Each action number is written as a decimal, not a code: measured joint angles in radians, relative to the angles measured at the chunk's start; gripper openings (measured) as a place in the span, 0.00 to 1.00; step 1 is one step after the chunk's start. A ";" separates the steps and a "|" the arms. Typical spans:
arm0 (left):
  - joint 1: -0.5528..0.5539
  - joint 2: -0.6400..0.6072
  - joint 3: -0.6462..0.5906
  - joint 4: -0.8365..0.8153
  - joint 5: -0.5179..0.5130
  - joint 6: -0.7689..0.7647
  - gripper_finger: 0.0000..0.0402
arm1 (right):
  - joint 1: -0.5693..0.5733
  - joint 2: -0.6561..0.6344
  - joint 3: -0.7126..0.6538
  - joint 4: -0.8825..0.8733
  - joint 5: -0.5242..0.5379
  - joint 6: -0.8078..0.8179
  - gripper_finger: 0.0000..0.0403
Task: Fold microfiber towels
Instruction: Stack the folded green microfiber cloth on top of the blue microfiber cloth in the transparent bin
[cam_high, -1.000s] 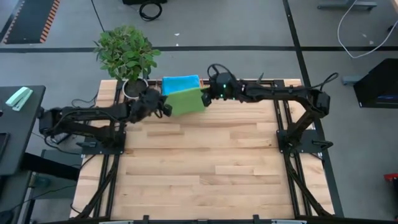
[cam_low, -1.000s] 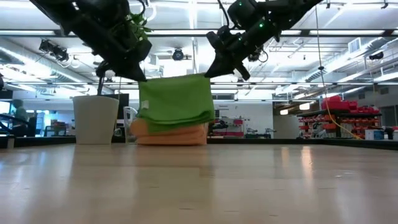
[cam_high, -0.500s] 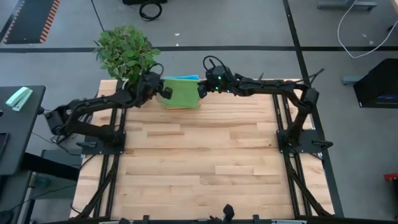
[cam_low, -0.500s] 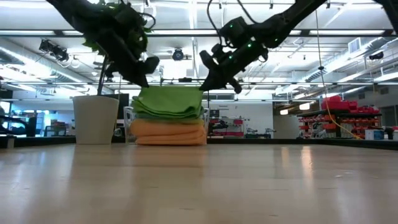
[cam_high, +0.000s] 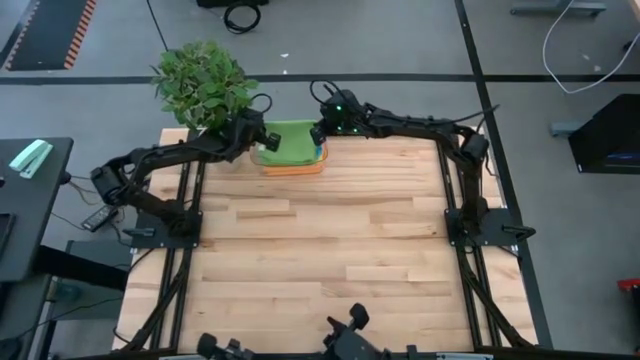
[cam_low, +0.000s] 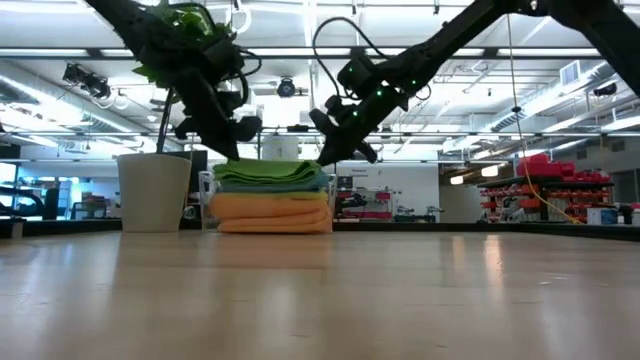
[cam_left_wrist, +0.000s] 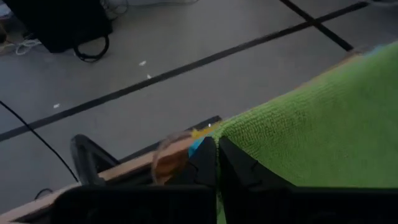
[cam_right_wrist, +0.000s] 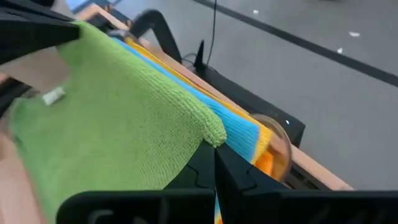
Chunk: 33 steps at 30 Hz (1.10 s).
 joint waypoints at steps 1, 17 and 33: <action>-0.001 0.007 0.000 -0.003 0.004 0.000 0.02 | -0.003 0.005 0.001 -0.011 -0.003 -0.001 0.01; -0.002 0.052 0.000 -0.006 0.021 -0.027 0.13 | -0.031 0.009 0.001 -0.015 -0.040 -0.008 0.14; -0.043 -0.080 0.042 0.000 0.008 -0.019 0.23 | -0.049 -0.119 0.001 -0.078 -0.116 0.000 0.40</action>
